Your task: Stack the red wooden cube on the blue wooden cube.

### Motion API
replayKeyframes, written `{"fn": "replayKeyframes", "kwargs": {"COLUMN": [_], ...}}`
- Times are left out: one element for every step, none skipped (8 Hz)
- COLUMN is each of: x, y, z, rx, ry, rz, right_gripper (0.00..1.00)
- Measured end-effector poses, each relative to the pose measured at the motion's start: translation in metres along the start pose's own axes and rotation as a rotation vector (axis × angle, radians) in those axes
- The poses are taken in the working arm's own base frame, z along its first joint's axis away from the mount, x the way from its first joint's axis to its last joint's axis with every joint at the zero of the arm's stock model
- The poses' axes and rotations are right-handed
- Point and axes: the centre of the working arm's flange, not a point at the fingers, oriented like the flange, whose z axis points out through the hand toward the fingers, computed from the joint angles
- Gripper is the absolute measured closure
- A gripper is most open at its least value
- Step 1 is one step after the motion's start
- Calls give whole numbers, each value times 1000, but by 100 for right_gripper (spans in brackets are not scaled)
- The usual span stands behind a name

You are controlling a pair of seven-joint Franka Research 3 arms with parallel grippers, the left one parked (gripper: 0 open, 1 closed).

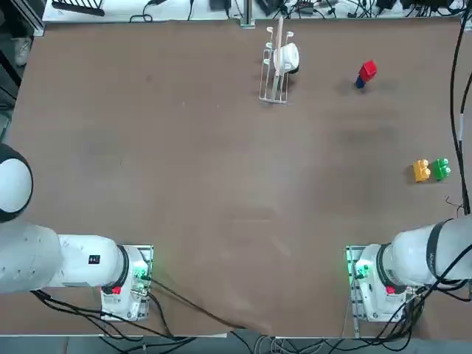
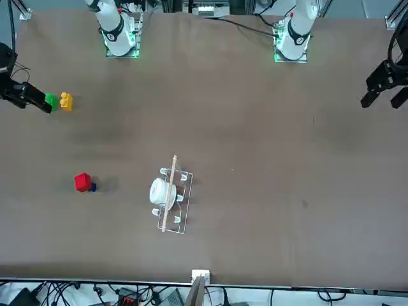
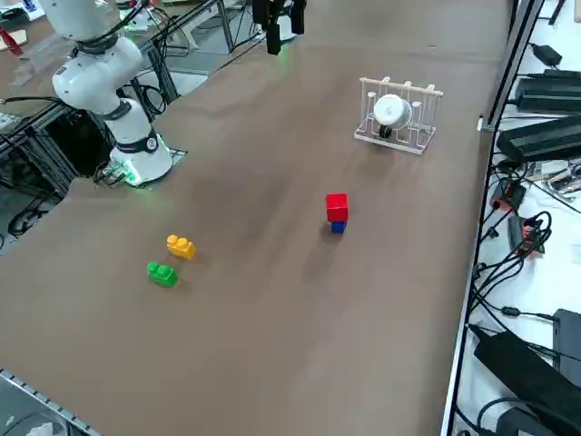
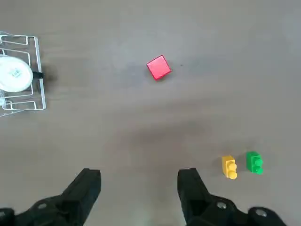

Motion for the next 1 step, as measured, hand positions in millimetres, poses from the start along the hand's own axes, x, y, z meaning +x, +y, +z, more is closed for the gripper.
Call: {"fn": "replayKeyframes", "kwargs": {"x": [0], "y": [0], "z": [1], "rx": [-1], "ry": [-2], "rz": [1], "right_gripper": [0]}}
